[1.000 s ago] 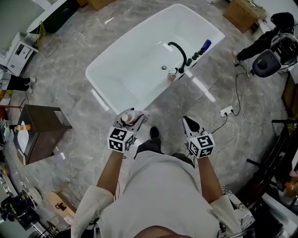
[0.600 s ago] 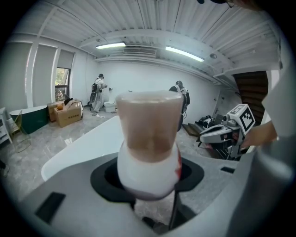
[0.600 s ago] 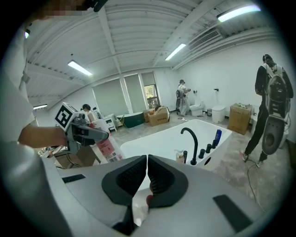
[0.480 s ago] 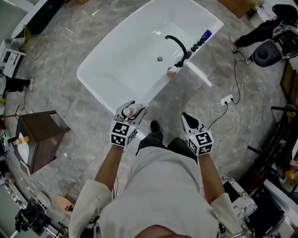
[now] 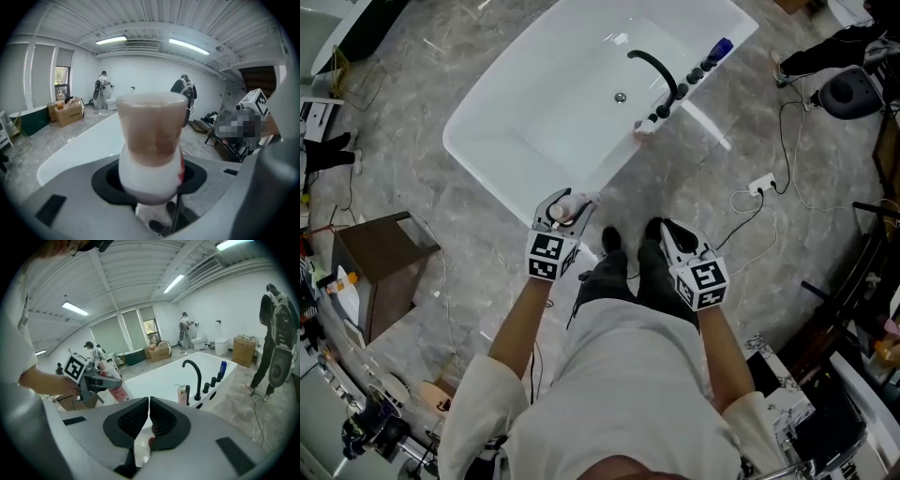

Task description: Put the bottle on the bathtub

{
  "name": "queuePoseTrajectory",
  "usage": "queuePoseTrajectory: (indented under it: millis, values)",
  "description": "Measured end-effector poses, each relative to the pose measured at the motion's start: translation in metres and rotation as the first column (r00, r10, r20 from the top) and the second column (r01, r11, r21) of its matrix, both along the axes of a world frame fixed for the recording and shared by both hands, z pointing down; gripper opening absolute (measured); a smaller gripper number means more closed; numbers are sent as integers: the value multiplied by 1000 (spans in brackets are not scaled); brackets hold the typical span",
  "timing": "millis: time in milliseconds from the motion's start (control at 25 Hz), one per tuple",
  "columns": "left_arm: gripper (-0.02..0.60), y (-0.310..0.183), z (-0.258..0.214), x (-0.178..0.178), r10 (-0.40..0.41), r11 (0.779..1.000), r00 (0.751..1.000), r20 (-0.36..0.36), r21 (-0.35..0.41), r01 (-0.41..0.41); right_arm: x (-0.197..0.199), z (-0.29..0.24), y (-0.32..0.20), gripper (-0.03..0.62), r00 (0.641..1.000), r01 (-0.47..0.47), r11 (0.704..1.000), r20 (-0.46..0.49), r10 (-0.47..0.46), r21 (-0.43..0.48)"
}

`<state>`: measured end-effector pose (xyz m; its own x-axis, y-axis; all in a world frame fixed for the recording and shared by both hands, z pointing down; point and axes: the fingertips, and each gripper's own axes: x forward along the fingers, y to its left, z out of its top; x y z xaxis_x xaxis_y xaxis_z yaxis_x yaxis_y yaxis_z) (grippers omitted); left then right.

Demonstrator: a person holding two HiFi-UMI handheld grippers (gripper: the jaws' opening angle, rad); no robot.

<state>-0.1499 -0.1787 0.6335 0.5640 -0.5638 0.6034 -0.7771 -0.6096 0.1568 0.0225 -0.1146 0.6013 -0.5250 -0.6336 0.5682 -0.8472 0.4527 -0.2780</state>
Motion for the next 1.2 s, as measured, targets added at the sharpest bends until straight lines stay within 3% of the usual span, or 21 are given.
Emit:
queuePoseTrajectory:
  millis: [680,1200]
  values:
    - [219,-53,165,30,-47,998,990,131,-42,53,11,103,-64,32,989,145,986,-1,-146,-77]
    - [221,-64,266,31,-7,997,971,237,-78,26,-5,158,-84,32,979,205,970,18,-204,-133]
